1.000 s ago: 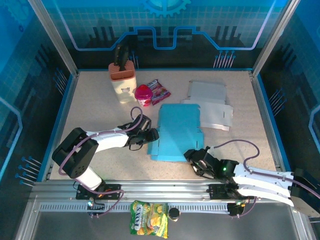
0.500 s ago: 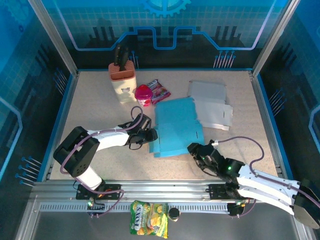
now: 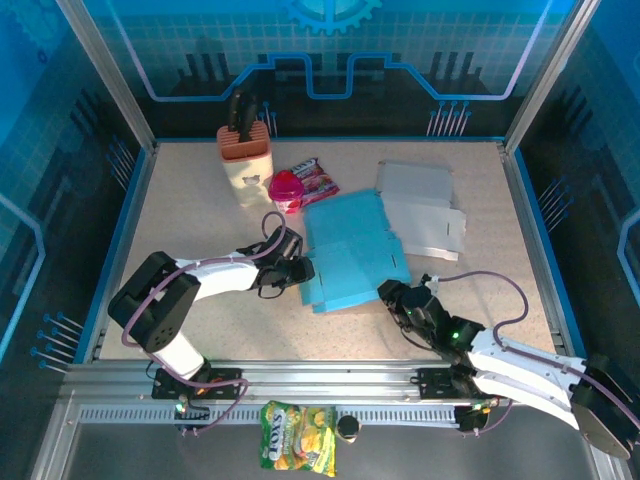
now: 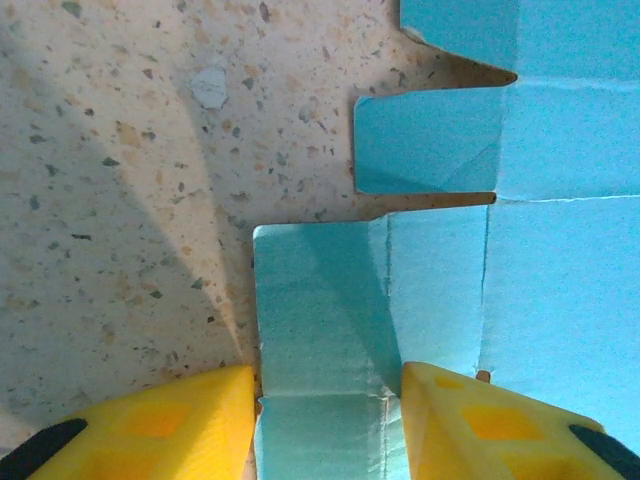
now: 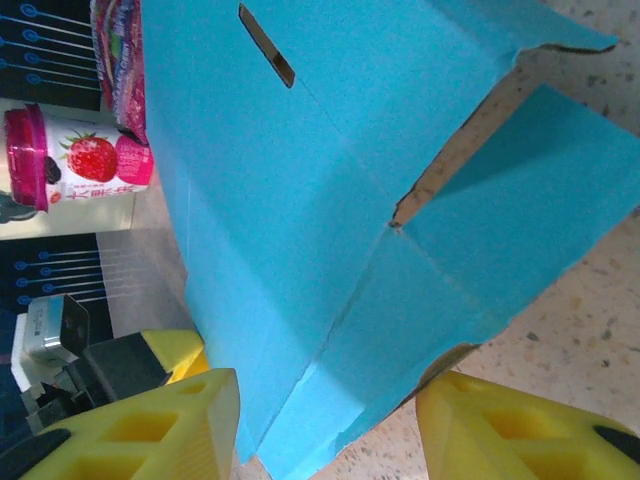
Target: Fold the paper box
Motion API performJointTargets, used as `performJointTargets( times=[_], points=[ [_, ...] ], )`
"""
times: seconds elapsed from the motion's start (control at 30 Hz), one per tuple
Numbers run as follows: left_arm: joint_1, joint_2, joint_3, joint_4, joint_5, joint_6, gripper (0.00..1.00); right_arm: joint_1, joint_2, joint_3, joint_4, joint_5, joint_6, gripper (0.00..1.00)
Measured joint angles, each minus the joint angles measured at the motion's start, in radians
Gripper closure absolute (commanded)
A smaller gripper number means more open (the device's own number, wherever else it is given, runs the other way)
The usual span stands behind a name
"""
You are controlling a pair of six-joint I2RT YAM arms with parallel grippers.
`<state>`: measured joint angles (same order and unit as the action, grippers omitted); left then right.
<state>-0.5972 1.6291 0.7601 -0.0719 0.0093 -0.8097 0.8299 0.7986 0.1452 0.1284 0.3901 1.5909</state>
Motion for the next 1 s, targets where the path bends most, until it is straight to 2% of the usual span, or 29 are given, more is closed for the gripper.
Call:
performJointTargets(
  times=[0.23,0.43,0.53,0.77,0.8,1.0],
  points=[
    [0.000,0.003,0.004,0.000,0.006,0.000,0.58,-0.021,0.060,-0.026,0.085,0.014,-0.011,0.52],
    [0.000,0.006,0.005,0.002,0.007,0.000,0.59,-0.034,0.171,-0.030,0.174,0.014,-0.014,0.55],
    [0.000,0.007,0.005,0.003,0.007,0.000,0.59,-0.039,0.228,-0.030,0.219,0.013,-0.007,0.64],
    [0.000,0.007,0.006,0.004,0.008,0.001,0.59,-0.042,0.274,-0.030,0.279,0.015,0.002,0.95],
    [0.000,0.007,0.006,0.004,0.008,0.001,0.58,-0.043,0.267,-0.030,0.278,0.015,0.002,1.00],
    [-0.032,-0.032,0.010,-0.004,0.006,0.019,0.37,-0.046,0.134,0.033,0.137,0.014,0.001,1.00]
  ],
)
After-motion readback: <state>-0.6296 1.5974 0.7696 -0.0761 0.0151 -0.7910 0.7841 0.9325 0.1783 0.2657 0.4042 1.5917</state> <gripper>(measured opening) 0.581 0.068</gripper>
